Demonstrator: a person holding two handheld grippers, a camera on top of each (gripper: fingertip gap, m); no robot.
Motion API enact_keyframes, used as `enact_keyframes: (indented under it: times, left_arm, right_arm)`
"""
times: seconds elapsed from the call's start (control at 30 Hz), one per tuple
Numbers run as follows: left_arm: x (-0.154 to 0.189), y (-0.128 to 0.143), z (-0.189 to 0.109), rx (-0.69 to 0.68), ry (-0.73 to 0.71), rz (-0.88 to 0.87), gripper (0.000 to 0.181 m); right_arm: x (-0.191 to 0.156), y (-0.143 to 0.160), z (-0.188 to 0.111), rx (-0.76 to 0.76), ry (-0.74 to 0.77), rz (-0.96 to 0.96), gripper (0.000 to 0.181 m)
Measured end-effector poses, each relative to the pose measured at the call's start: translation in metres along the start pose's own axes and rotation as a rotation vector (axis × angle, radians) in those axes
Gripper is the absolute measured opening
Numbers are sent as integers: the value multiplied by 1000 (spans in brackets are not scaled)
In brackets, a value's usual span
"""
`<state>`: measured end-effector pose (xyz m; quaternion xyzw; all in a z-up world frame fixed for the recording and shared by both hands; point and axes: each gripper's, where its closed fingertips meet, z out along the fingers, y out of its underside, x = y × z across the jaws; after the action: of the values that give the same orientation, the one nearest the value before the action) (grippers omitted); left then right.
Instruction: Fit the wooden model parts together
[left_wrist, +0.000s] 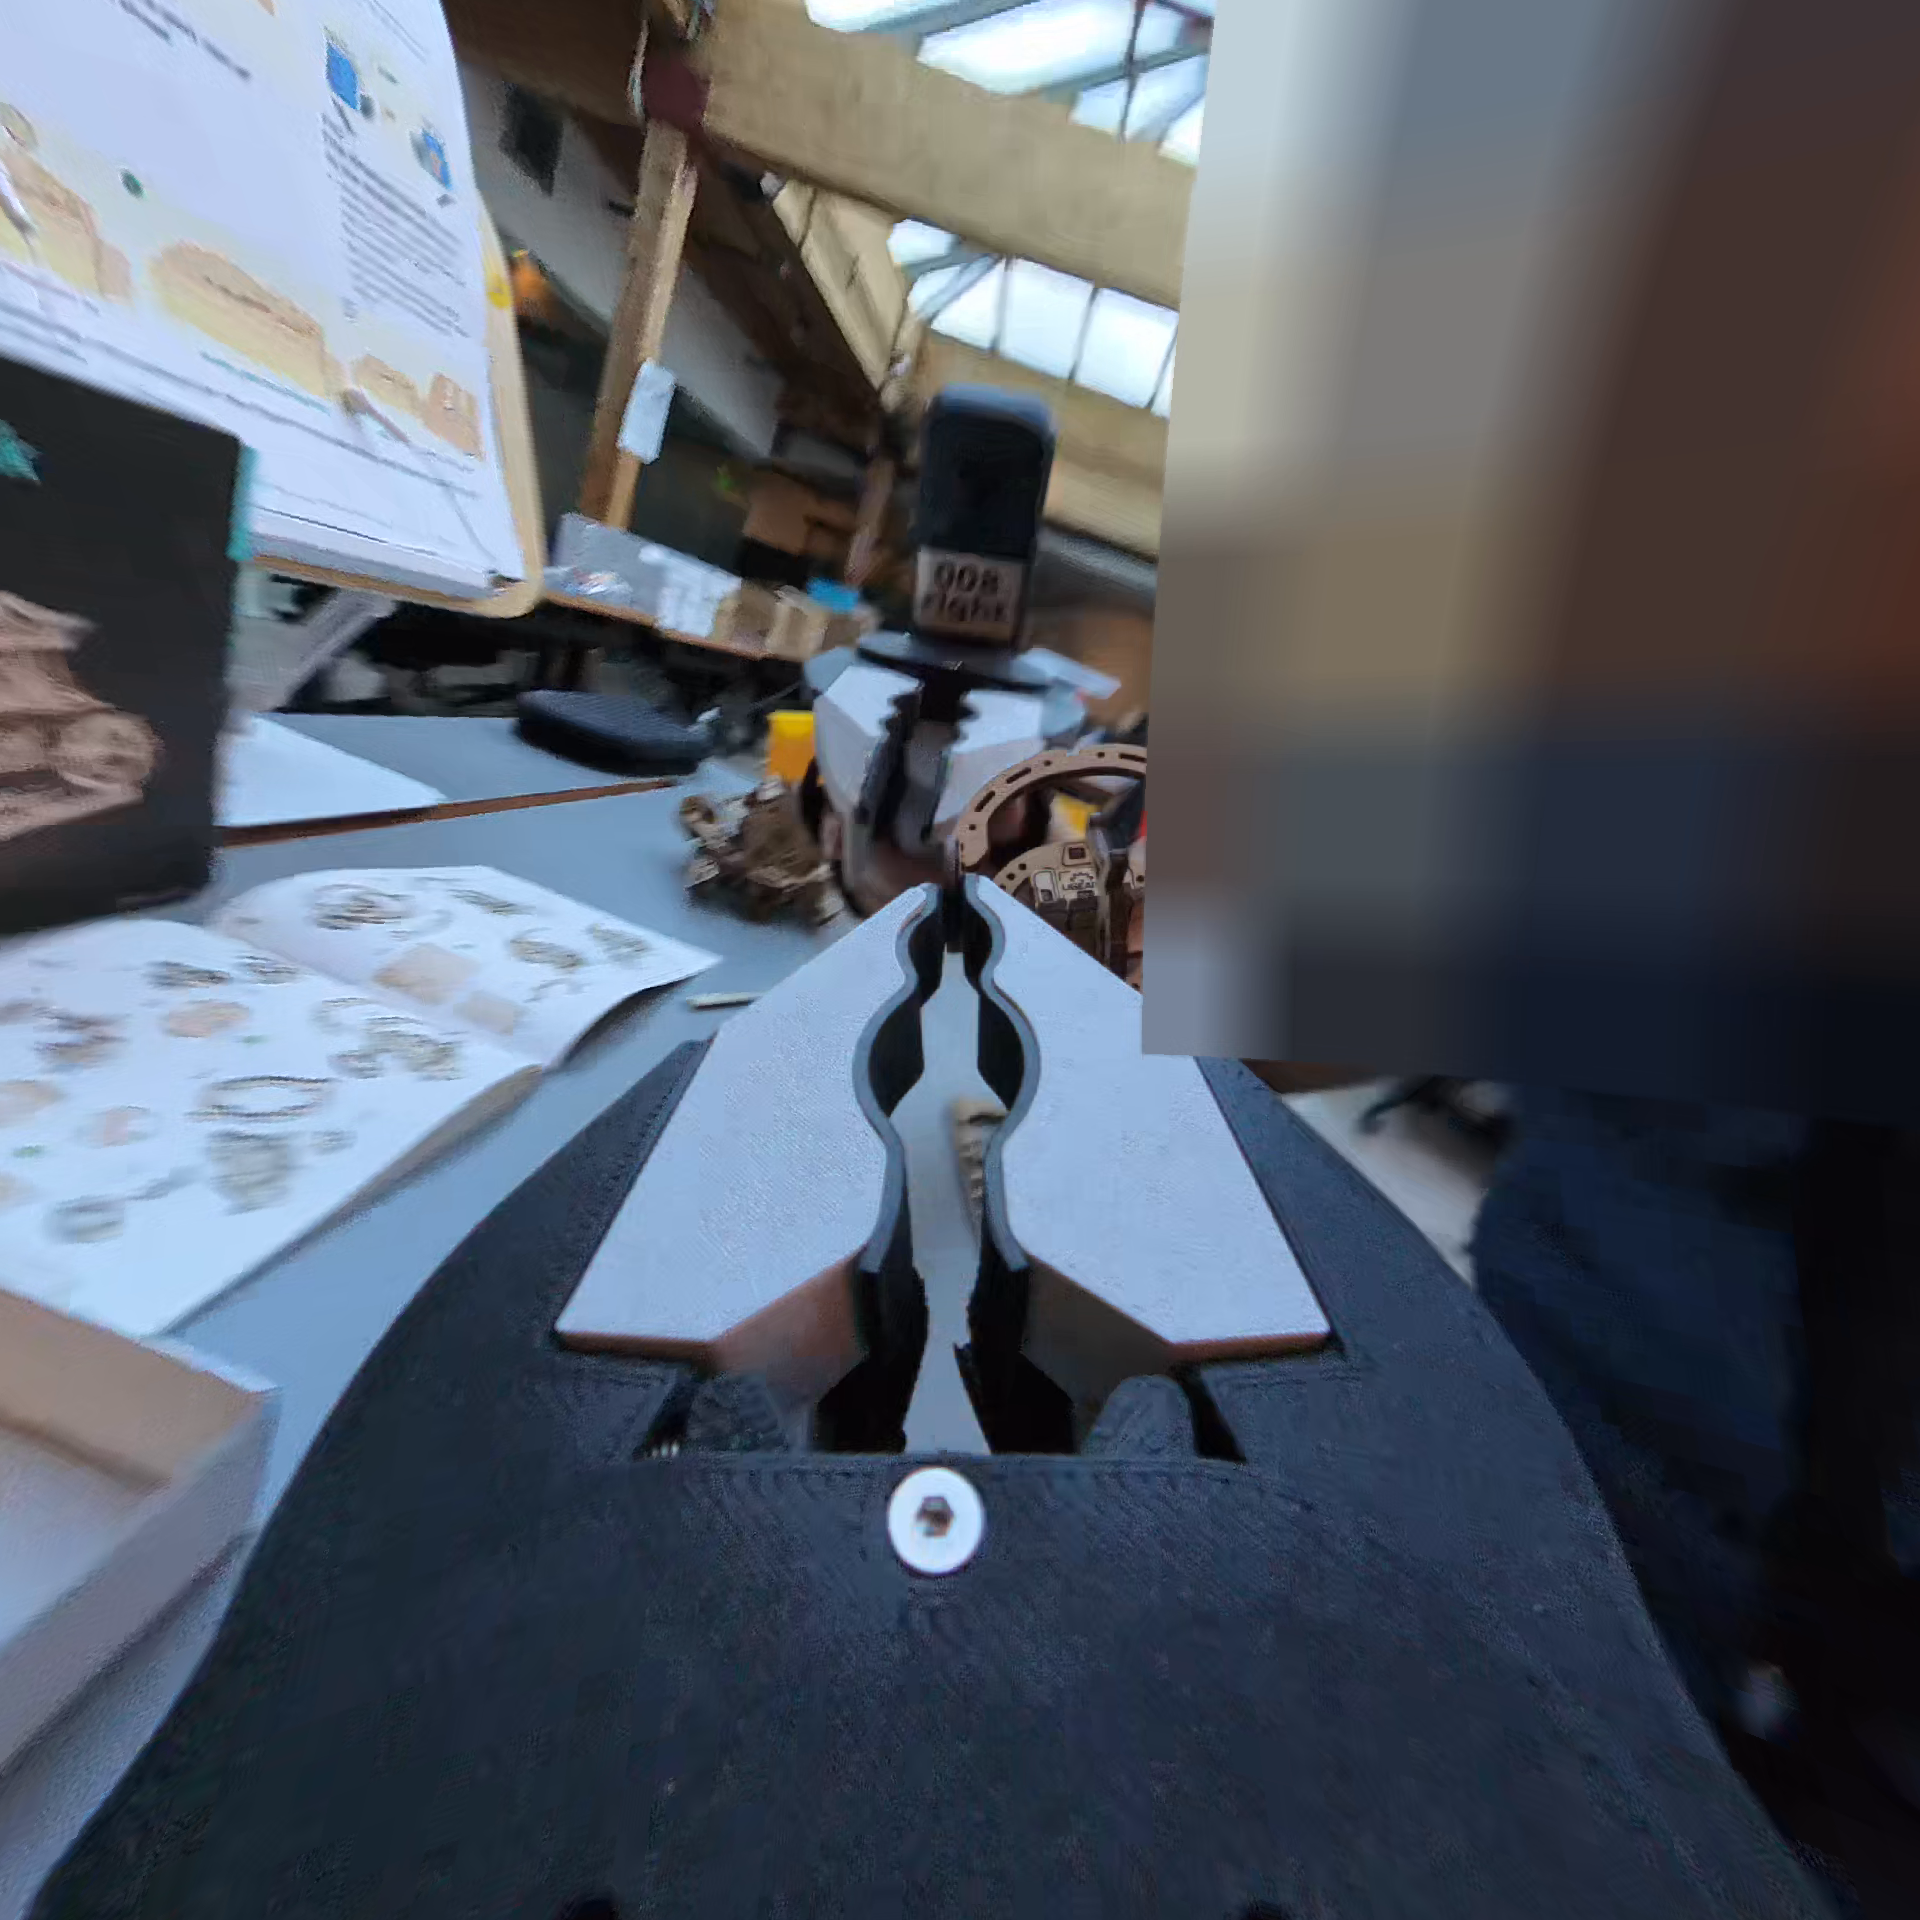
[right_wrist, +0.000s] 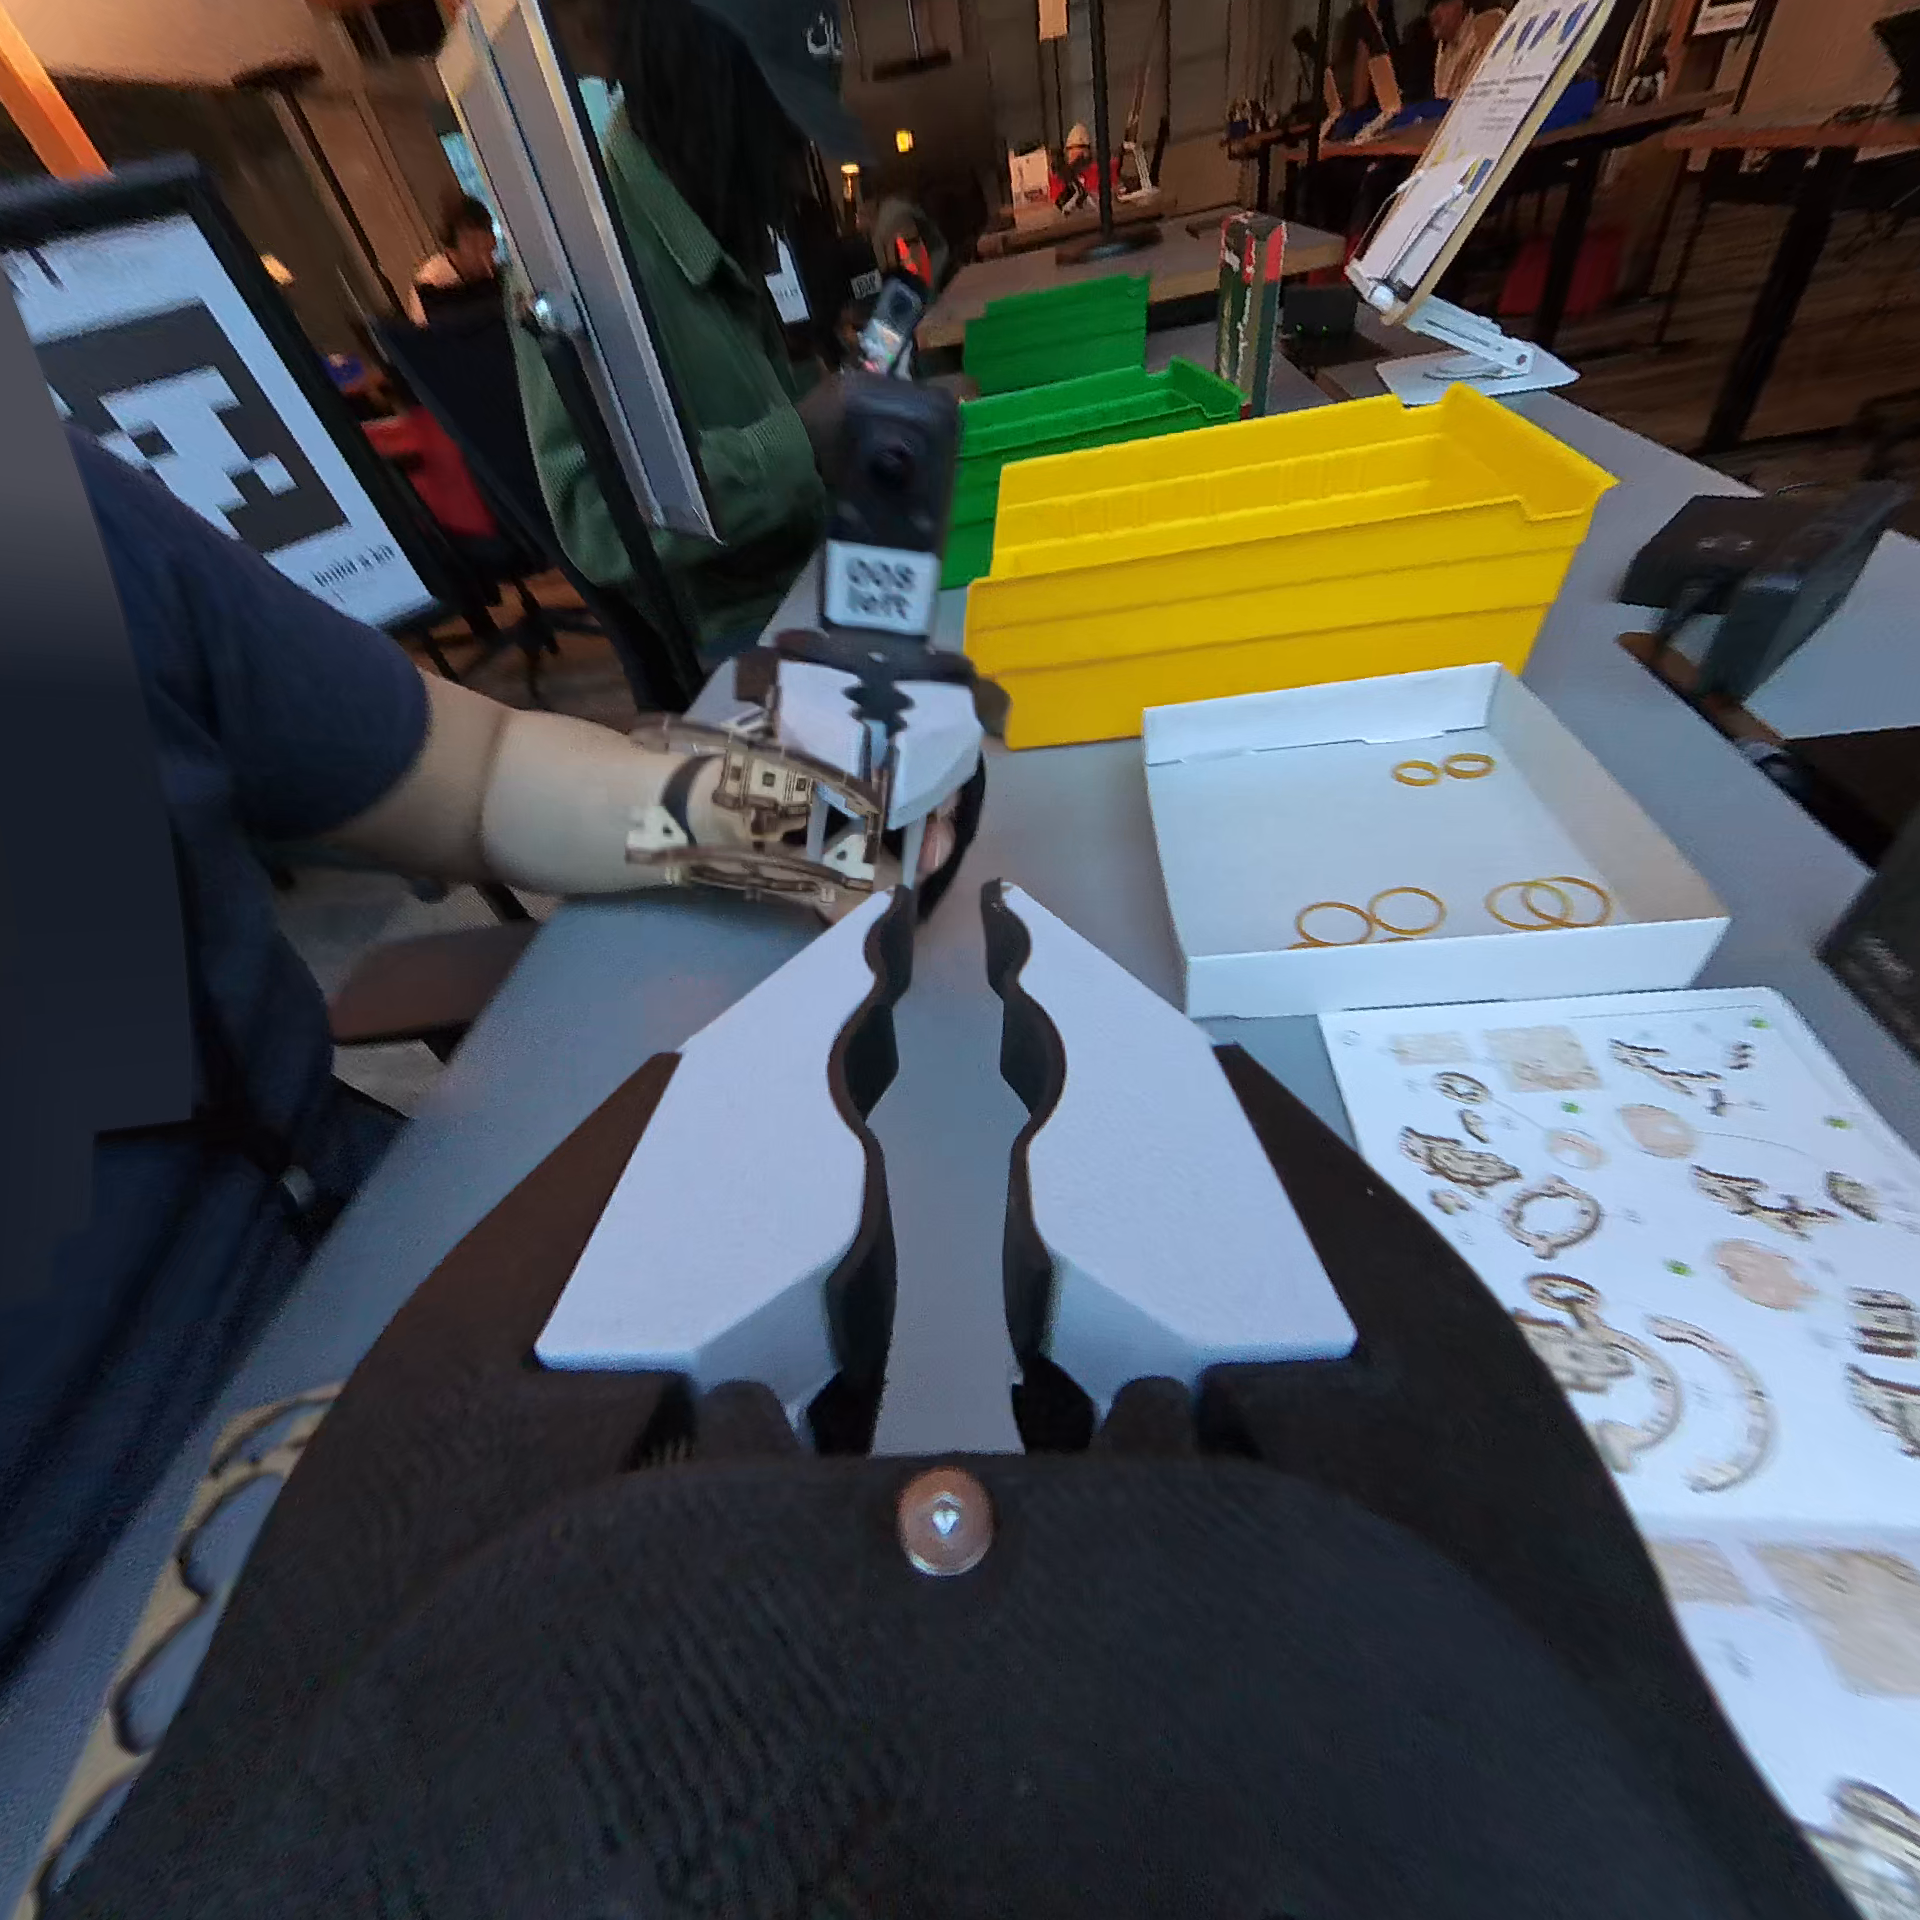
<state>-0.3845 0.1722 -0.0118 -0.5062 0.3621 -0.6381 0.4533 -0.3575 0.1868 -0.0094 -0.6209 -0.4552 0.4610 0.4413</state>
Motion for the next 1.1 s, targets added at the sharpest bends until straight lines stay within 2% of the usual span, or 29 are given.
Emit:
enact_keyframes:
  times: [0.13, 0.2, 0.3, 0.43, 0.5, 0.57, 0.63, 0.67, 0.9, 1.0, 1.1]
  left_arm:
    - [-15, 21, -7, -271, -246, 561, 0]
    - [-21, 23, -10, -353, -356, 793, 0]
    - [-23, 20, -11, -422, -486, 1086, 1]
    - [-13, 20, -6, -443, -533, 1344, 0]
    - [-7, 22, -3, -444, -520, 1384, 0]
    - [-4, 25, -2, -453, -503, 1394, 0]
    - [-1, 24, -2, -440, -498, 1410, 0]
    - [0, 23, -1, -434, -502, 1418, 0]
    - [2, 24, 0, -425, -484, 1413, 0]
    - [-2, 30, 2, -437, -476, 1338, 14]
    - [4, 27, 4, -371, -418, 1178, 30]
  right_arm:
    - [-1, 13, -13, -26, -39, -31, 20]
    - [-7, 10, -13, -11, -57, -18, 23]
    - [-10, 15, -3, -70, -34, 58, 25]
    - [-10, 23, 13, -114, 6, 121, 25]
    - [-10, 27, 18, -126, 3, 156, 25]
    - [-24, 24, 23, -100, -86, 181, 20]
    - [-25, 24, 24, -99, -88, 195, 4]
    - [-23, 22, 23, -83, -73, 173, 2]
    - [-25, 26, 22, -98, -102, 195, 2]
    - [-18, 28, 20, -105, -31, 100, 1]
    - [-16, 24, 15, -108, 6, -32, 0]
